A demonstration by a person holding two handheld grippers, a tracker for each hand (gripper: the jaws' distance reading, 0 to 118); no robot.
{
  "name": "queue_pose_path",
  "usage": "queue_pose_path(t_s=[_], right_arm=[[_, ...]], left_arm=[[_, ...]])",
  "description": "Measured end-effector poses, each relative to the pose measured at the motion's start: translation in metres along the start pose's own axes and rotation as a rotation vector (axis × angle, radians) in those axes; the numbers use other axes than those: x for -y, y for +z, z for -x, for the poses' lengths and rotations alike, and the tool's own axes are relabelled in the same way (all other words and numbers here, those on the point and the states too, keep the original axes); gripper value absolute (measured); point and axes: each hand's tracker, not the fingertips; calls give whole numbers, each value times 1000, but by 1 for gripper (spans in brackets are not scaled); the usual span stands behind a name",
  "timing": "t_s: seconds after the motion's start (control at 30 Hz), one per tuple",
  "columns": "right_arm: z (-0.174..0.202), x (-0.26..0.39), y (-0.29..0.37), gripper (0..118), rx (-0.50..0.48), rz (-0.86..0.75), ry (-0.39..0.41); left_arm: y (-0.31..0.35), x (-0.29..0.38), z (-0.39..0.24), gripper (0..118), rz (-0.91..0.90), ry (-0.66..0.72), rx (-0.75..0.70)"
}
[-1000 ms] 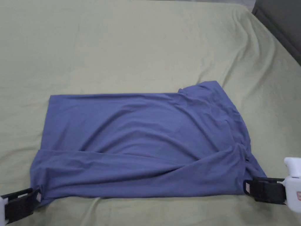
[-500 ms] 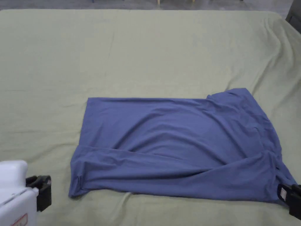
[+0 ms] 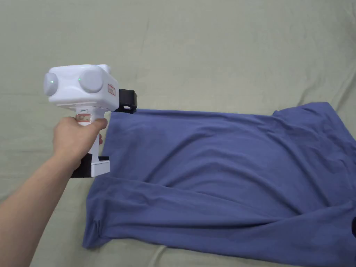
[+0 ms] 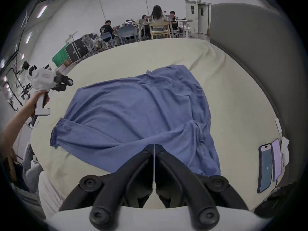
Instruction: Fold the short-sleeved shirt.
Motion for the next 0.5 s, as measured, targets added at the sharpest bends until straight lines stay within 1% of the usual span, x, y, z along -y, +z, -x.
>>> queue_pose_path(t_s=[0.1, 0.13, 0.17, 0.2, 0.23, 0.27, 0.3, 0.33, 0.37, 0.4, 0.43, 0.5], right_arm=[[-4, -6, -12, 4, 13, 22, -5], [-4, -8, -14, 4, 16, 24, -2], [-5, -9, -16, 4, 21, 27, 1], [-6, -12, -18, 4, 25, 31, 5], [-6, -13, -19, 4, 28, 33, 9], [-7, -13, -19, 4, 31, 31, 12], [-8, -14, -20, 4, 32, 29, 12], [-9, -16, -21, 4, 28, 28, 10], [-10, -17, -22, 4, 20, 28, 4], [-10, -18, -22, 4, 13, 27, -1], [-11, -21, -22, 4, 3, 25, -4], [-15, -35, -21, 4, -22, 11, -7]], left_arm=[[-47, 4, -8, 94, 128, -41, -61], [-57, 5, -11, 89, 149, -46, -74], [-62, 11, -12, 89, 170, -67, -65], [-61, 14, -14, 86, 152, -81, -47], [-56, 15, -16, 69, 110, -94, -59], [-51, 13, -19, 34, 103, -93, -54], [-46, 13, -17, 11, 102, -117, -4], [-41, 11, -18, 7, 98, -117, 64], [-37, 14, -27, 7, 81, -124, -23], [-31, 12, -29, 4, 65, -182, -10], [-24, 12, -29, 4, 78, -182, 44], [1, 17, -40, 4, 2, -215, 55]])
